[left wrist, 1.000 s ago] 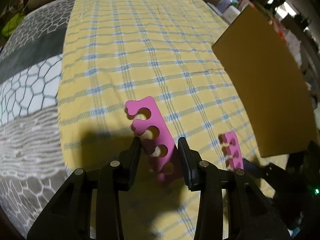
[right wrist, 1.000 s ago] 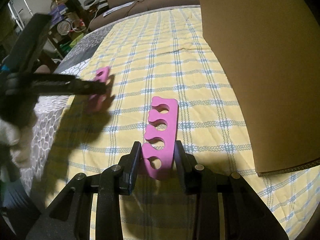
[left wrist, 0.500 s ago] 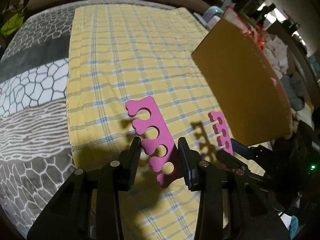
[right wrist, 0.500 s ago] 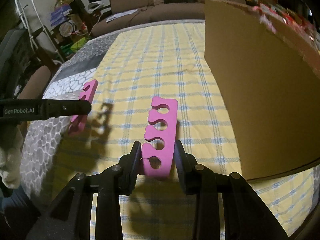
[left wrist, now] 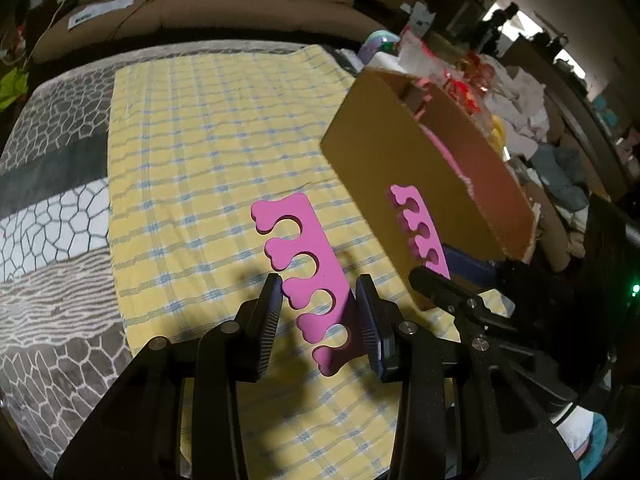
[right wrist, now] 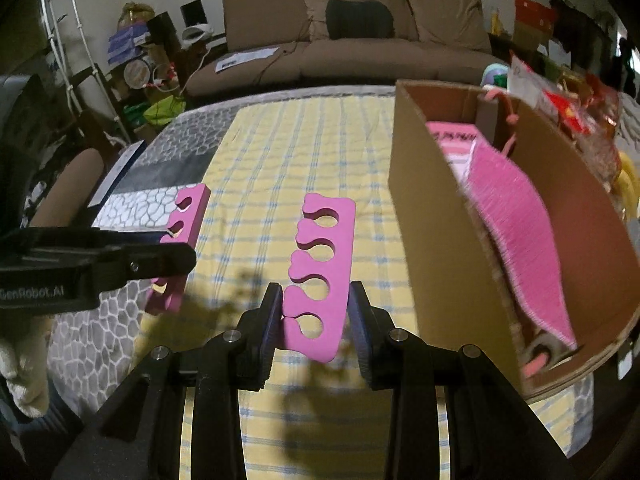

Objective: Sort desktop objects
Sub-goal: 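Carry both toe separators over the box with both grippers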

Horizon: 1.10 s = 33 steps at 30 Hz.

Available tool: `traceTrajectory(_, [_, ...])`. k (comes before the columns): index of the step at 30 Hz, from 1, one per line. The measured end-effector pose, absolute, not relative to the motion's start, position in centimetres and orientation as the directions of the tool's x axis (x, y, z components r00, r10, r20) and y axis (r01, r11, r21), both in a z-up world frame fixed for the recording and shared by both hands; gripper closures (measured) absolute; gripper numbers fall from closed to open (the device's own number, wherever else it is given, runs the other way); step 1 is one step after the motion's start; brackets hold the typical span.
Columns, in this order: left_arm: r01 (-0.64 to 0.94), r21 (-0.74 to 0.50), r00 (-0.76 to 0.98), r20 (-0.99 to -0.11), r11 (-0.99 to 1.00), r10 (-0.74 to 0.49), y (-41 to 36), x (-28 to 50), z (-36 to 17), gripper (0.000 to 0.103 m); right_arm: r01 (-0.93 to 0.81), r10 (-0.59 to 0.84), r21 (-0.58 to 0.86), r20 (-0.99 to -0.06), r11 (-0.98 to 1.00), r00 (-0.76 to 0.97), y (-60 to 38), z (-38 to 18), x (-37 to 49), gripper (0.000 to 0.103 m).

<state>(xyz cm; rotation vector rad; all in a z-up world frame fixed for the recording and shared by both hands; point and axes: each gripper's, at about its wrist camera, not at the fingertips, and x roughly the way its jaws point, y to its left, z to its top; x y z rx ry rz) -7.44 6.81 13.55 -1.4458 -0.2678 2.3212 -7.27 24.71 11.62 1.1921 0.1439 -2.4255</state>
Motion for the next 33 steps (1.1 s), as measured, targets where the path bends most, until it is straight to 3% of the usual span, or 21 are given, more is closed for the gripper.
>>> traceTrajectory(18, [-0.326,-0.334,-0.389,-0.806,-0.885,0.447,16.5,-9.0,17.7,0.068,0.371,-0.317,0.099,-0.742,-0.924,-0.591,31.9,15.8,-8.8,0.07])
traceTrajectory(33, [-0.368,-0.313,-0.364,-0.818,-0.876,0.445,24.6,-10.8,17.8,0.068,0.306,-0.282,0.109,-0.74,-0.946,-0.61,39.5,16.2,-10.6,0.07])
